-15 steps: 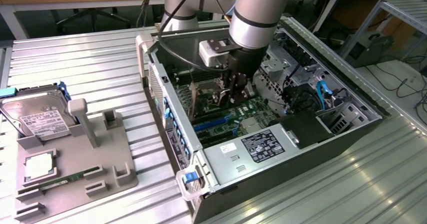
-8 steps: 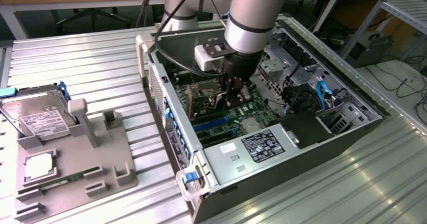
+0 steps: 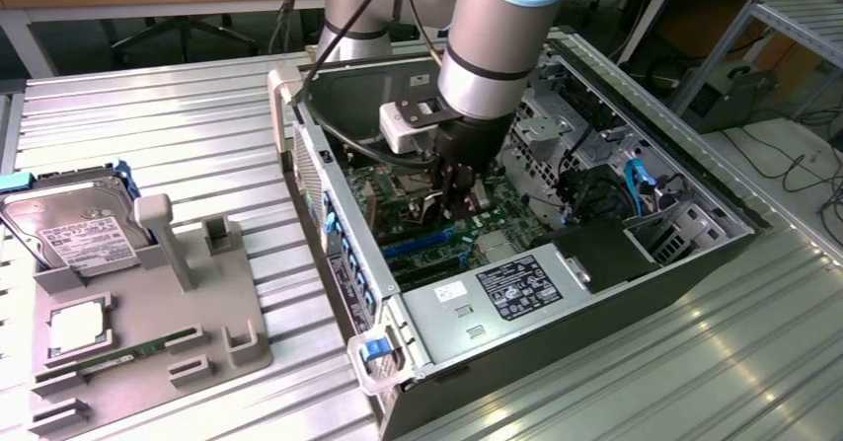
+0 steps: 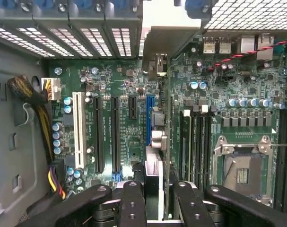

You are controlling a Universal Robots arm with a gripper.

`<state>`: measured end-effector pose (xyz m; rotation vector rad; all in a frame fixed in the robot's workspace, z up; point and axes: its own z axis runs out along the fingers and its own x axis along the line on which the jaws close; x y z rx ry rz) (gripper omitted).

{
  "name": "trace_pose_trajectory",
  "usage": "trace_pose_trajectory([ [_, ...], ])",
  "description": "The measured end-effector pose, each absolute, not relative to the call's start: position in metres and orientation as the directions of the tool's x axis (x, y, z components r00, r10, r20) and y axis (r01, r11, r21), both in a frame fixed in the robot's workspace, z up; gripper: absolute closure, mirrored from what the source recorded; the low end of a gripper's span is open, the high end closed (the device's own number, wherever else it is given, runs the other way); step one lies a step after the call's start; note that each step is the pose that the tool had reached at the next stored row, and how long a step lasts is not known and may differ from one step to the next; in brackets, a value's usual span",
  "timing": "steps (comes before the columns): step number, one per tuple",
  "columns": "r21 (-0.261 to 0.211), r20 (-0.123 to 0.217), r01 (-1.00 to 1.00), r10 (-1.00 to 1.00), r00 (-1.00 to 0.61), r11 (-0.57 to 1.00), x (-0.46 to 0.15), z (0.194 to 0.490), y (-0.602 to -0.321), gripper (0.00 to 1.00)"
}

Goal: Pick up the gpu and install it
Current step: 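Insert the gpu into the slot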

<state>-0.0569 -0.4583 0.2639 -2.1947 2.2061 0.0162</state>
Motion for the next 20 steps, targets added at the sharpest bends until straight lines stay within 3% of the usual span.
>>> trace_pose_trajectory([
  [20, -0.013, -0.019, -1.0, -1.0, -0.005, 0.005, -0.069, 0.254, -0.465, 0.72],
])
